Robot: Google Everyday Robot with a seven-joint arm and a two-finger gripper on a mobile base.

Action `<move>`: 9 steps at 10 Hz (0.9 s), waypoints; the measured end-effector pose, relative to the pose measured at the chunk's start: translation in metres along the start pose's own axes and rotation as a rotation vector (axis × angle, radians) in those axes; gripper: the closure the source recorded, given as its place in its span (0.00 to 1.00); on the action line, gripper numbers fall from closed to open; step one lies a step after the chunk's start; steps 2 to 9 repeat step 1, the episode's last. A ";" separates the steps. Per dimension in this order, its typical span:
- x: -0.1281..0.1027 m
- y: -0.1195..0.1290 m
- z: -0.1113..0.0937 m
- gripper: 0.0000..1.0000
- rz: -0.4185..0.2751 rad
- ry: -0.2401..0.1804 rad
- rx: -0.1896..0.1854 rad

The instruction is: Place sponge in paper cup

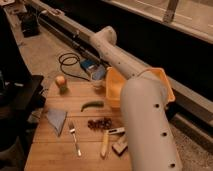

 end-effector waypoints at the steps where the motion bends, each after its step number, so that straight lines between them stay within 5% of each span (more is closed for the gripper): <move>1: 0.014 0.010 -0.001 0.26 0.042 -0.013 0.002; 9: 0.014 0.010 -0.001 0.26 0.042 -0.013 0.002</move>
